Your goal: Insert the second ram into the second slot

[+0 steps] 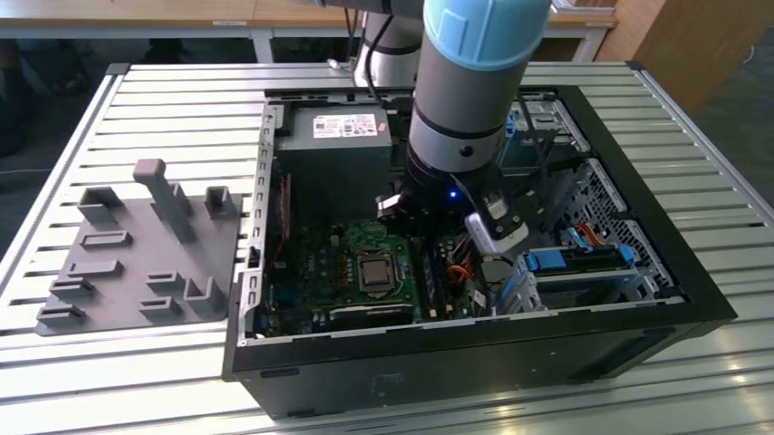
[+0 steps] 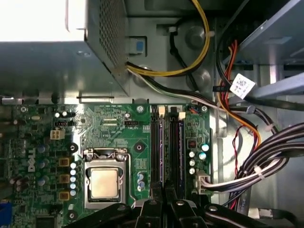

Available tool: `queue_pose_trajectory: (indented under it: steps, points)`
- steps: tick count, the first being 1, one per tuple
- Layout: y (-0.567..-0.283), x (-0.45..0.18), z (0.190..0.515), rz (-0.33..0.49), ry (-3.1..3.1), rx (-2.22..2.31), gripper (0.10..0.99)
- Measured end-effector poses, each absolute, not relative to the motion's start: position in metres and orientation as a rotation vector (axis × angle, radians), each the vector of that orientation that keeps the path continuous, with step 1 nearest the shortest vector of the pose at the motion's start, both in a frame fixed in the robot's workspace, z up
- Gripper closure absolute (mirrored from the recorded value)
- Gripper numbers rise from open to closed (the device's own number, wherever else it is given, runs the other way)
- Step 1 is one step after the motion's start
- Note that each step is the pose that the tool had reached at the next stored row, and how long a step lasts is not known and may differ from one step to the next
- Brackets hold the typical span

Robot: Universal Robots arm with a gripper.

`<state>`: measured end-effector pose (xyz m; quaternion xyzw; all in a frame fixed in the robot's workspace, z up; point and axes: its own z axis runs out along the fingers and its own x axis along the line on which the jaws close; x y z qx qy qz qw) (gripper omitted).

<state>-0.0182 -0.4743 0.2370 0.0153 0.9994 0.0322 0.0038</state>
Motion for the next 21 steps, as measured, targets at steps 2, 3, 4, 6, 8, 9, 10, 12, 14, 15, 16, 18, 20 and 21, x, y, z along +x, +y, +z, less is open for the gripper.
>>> queue_pose_trajectory:
  steps: [2,3,4,6,8,9,10,12,14,15,16,18,20,21]
  points:
    - [-0.474,-0.018,0.235,0.100,3.131,0.072,0.949]
    - [-0.474,-0.017,0.234,0.101,3.131,0.077,0.949]
    - [-0.474,-0.017,0.232,0.101,3.131,0.077,0.949]
    - [-0.474,-0.017,0.229,0.100,3.132,0.077,0.949]
    - [-0.474,-0.017,0.227,0.101,3.132,0.077,0.949]
    - [-0.474,-0.017,0.227,0.100,3.132,0.077,0.949]
    - [-0.474,-0.017,0.227,0.100,3.132,0.077,0.949]
    - [-0.474,-0.017,0.227,0.100,3.132,0.077,0.949]
    - [-0.474,-0.017,0.227,0.101,3.132,0.077,0.949]
    - [-0.474,-0.016,0.227,0.101,3.132,0.077,0.949]
    - [-0.474,-0.016,0.227,0.101,3.132,0.077,0.949]
    - [-0.474,-0.015,0.226,0.101,3.132,0.077,0.949]
    - [-0.474,-0.015,0.225,0.101,3.132,0.077,0.949]
    - [-0.474,-0.015,0.224,0.101,3.132,0.076,0.949]
